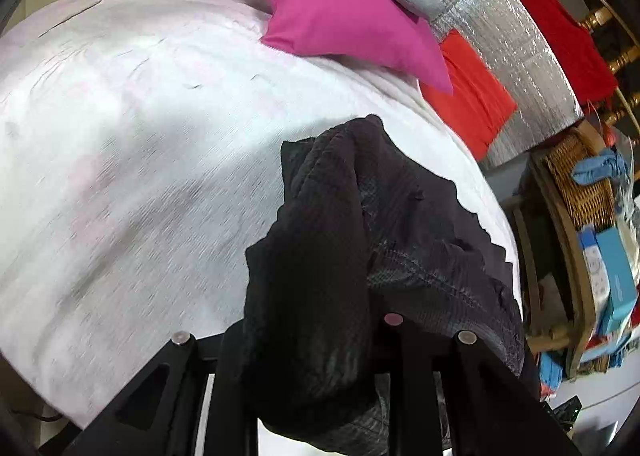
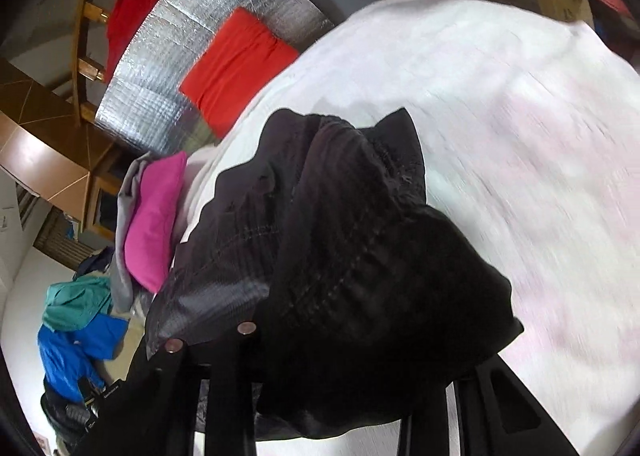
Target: Fold large clothes
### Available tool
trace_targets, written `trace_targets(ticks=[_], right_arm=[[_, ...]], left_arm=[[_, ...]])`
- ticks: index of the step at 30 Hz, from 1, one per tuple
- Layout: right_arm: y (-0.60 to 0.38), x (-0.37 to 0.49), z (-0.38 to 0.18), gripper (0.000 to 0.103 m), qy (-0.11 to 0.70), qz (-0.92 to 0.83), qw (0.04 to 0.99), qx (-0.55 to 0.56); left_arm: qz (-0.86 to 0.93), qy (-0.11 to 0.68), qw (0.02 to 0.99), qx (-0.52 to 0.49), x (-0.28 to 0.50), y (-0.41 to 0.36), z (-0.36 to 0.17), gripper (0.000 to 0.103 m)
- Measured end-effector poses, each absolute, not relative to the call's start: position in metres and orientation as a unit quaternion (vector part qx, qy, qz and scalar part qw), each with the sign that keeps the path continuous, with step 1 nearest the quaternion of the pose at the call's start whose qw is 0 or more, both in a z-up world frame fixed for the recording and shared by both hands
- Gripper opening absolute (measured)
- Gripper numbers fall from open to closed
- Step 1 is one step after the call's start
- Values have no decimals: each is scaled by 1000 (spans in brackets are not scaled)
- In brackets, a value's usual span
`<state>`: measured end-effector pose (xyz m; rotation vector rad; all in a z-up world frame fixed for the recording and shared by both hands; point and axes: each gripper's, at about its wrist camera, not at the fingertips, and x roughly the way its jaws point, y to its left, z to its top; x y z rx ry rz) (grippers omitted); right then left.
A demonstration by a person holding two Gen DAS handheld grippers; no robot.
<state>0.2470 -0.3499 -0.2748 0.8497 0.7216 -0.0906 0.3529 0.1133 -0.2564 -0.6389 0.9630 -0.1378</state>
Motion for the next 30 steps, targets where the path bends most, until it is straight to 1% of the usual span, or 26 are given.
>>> trace_targets(ticks=[1, 2, 3, 4, 5, 6, 8, 11, 14, 16, 18, 20, 23, 26, 28, 30], right_arm=[[-348, 243, -276, 34, 347, -44, 848, 399], [-347, 238, -276, 34, 352, -46, 848, 393], [-346, 236, -275, 38, 355, -49, 848, 391], [-345, 233, -275, 39, 362, -52, 844, 393], [-346, 230, -276, 44, 371, -53, 837, 399], [-346, 229, -276, 57, 382, -53, 830, 403], [-344, 220, -274, 68, 409, -49, 818, 401], [-334, 206, -261, 69, 462, -31, 820, 335], [-322, 194, -235, 69, 475, 22, 836, 273], [-322, 193, -214, 69, 454, 29, 854, 252], [-327, 199, -193, 69, 413, 20, 879, 237], [-336, 213, -182, 71, 377, -7, 899, 221], [-345, 260, -184, 71, 359, -36, 907, 216], [-362, 308, -201, 71, 374, -65, 899, 219], [-373, 334, -213, 71, 392, -70, 889, 227], [-383, 363, -221, 71, 402, -82, 880, 239]], left_arm=[[-65, 459, 835, -297, 349, 114, -257, 30], [-62, 467, 833, -289, 344, 116, -258, 38], [-57, 476, 830, -285, 338, 120, -260, 45], [-55, 483, 826, -285, 334, 122, -260, 49], [-55, 493, 819, -287, 328, 127, -261, 53], [-60, 498, 814, -294, 321, 132, -262, 55], [-64, 505, 808, -296, 307, 140, -258, 57], [-70, 507, 819, -259, 283, 143, -243, 58], [-71, 485, 844, -218, 280, 140, -217, 59], [-55, 458, 865, -196, 286, 139, -198, 62], [-37, 429, 883, -185, 304, 140, -182, 70], [-29, 419, 890, -179, 326, 138, -178, 77], [-5, 457, 873, -170, 379, 137, -197, 77], [-20, 504, 829, -242, 422, 145, -233, 77], [-33, 513, 817, -263, 430, 147, -244, 77], [-49, 512, 817, -259, 439, 140, -247, 77]])
